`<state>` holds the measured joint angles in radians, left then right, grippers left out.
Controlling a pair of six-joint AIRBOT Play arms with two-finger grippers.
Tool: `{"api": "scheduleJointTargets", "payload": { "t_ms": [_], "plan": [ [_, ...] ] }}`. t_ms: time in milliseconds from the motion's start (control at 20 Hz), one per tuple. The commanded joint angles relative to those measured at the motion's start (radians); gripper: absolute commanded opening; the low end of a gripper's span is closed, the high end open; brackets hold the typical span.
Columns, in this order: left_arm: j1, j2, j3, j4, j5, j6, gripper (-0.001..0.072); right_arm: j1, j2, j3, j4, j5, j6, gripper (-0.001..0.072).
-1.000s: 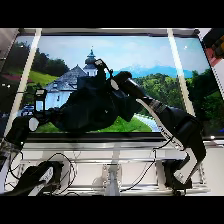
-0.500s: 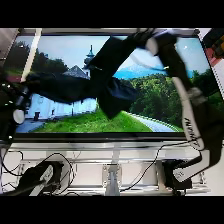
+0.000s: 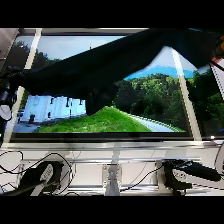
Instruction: Fold the clothes and pants, and hang the long-sleeved shirts on hangers.
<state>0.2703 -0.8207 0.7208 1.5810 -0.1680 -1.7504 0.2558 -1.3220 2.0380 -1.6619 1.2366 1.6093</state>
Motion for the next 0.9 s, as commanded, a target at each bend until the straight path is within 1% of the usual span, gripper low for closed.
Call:
{"api": "scheduleJointTargets", "payload": {
  "t_ms": [0,50,100,150,200,250,350,450,500,550,600,700,750,800,850],
  "plan": [
    [0.006,-0.001,0.003,0.009,-0.125,0.018,0.0037,-0.004,0.046,-0.038,0.027,0.31,-0.002,0.0027],
    [0.006,-0.001,0.003,0.01,-0.181,0.051,0.0036,-0.004,0.045,-0.085,0.036,0.39,-0.002,0.0027],
    [0.006,-0.002,0.003,0.011,-0.254,0.114,0.0036,-0.003,0.045,-0.15,0.039,0.429,-0.002,0.0027],
    [0.006,-0.002,0.003,0.037,-0.325,0.166,0.0036,-0.004,0.045,-0.222,0.039,0.428,-0.002,0.0027],
    [0.006,-0.005,0.003,0.074,-0.396,0.2,0.0036,-0.004,0.045,-0.308,0.038,0.407,-0.002,0.0027],
    [0.006,-0.011,0.003,0.114,-0.457,0.214,0.0036,-0.004,0.045,-0.391,0.039,0.377,-0.001,0.0028],
    [0.006,-0.029,0.003,0.185,-0.556,0.214,0.0037,-0.004,0.042,-0.543,0.05,0.314,0.011,0.0027],
    [0.006,-0.046,0.003,0.228,-0.589,0.214,0.0037,-0.004,0.034,-0.644,0.055,0.265,0.015,0.0027],
    [0.006,-0.057,0.003,0.231,-0.571,0.214,0.0037,-0.004,0.032,-0.674,0.053,0.22,0.014,0.0027],
    [0.006,-0.068,0.003,0.229,-0.536,0.214,0.0037,-0.007,0.029,-0.695,0.036,0.139,0.014,0.0027],
    [0.006,-0.085,0.003,0.227,-0.468,0.209,0.0037,-0.007,0.024,-0.705,-0.001,0.031,0.014,0.0027],
    [0.005,-0.116,0.006,0.175,-0.263,0.209,0.0037,-0.011,0.012,-0.7,-0.049,-0.241,0.014,0.0027],
    [0.005,-0.127,0.014,0.134,-0.172,0.191,0.0036,-0.014,0.003,-0.685,-0.048,-0.357,0.025,0.0027],
    [0.005,-0.14,0.037,0.102,-0.104,0.143,0.0036,-0.02,-0.011,-0.652,-0.053,-0.446,0.043,0.0026],
    [0.005,-0.156,0.071,0.09,-0.067,0.084,0.0036,-0.031,-0.028,-0.608,-0.069,-0.494,0.059,0.0026]
  ]
}}
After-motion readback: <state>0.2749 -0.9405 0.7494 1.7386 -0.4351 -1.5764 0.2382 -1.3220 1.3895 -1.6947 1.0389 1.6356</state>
